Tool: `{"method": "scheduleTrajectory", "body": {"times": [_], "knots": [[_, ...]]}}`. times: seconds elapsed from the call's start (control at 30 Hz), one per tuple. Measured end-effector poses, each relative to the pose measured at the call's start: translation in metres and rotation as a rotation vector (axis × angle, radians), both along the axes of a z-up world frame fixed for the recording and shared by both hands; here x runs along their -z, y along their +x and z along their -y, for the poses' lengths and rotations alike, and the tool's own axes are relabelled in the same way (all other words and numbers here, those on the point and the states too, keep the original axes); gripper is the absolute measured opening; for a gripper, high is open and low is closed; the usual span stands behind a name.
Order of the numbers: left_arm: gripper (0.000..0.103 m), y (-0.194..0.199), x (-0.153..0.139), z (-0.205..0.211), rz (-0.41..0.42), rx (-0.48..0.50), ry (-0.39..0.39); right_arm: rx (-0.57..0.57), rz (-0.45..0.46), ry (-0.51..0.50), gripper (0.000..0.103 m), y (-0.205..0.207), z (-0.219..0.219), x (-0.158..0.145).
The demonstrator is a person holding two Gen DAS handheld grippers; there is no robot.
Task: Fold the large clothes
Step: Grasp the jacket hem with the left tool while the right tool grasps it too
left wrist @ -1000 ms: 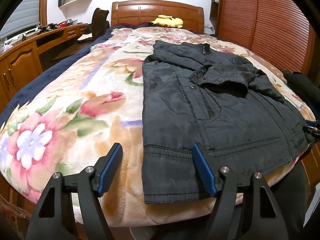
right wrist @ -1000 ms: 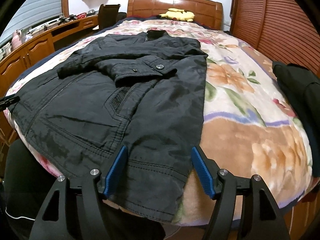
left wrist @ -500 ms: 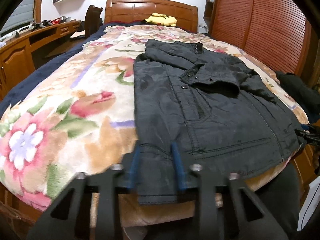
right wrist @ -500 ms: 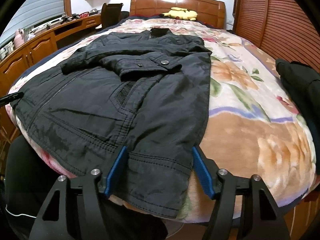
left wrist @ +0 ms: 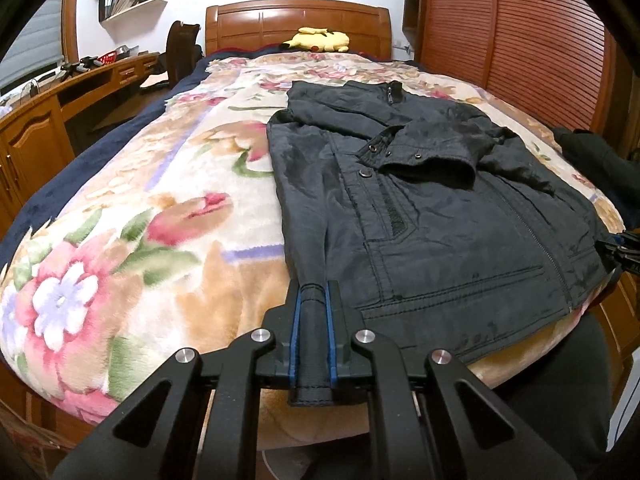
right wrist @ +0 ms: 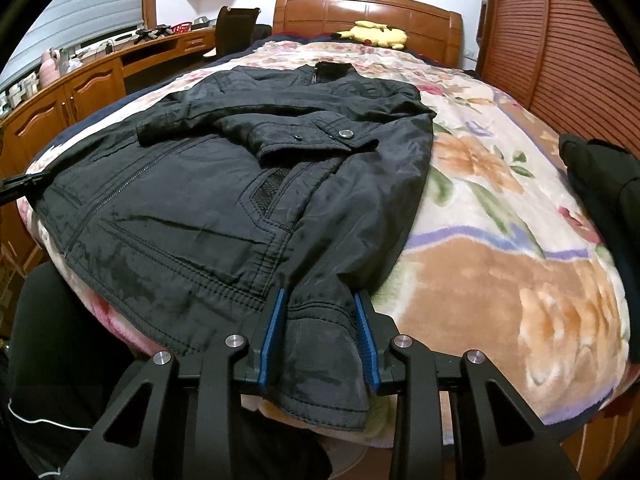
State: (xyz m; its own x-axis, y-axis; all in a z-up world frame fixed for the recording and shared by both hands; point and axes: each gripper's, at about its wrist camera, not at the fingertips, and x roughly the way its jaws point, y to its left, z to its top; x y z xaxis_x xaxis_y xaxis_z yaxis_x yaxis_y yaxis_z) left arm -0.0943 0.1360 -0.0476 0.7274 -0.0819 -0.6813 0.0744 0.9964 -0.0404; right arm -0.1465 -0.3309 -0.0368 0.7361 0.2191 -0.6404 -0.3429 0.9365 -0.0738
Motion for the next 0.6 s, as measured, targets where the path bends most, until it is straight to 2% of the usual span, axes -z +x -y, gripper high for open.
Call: {"method": "scheduleTrajectory", "body": {"times": [0.03, 0.1, 0.3, 0.33, 0.4, 0.43, 0.5, 0.6], "knots": [[0.012, 0.000, 0.001, 0.000, -0.001, 0.003, 0.003, 0.000, 0.000, 0.001, 0.035, 0.000, 0.001, 0.000], [0.022, 0.002, 0.004, 0.000, -0.002, -0.007, 0.023, 0.002, 0.001, 0.003, 0.035, 0.000, 0.001, 0.000], [0.023, 0.003, 0.008, -0.010, -0.008, -0.009, -0.052, 0.023, -0.005, 0.040, 0.043, 0.002, 0.004, 0.006], [0.023, 0.003, 0.007, -0.010, -0.012, -0.006, -0.053, 0.025, -0.007, 0.047, 0.043, 0.002, 0.005, 0.006], [0.012, 0.002, 0.006, -0.007, -0.018, 0.019, -0.059, 0.029, -0.006, 0.052, 0.043, 0.002, 0.006, 0.006], [0.011, 0.000, 0.004, -0.005, -0.014, 0.019, -0.042, 0.025, -0.001, 0.044, 0.043, 0.002, 0.004, 0.006], [0.007, -0.004, 0.000, 0.003, 0.001, 0.022, 0.007, 0.002, 0.015, 0.020, 0.035, -0.001, 0.002, 0.006], [0.006, -0.013, -0.012, 0.010, 0.050, 0.013, 0.033, -0.019, 0.038, -0.004, 0.021, -0.006, -0.001, 0.003]]}}
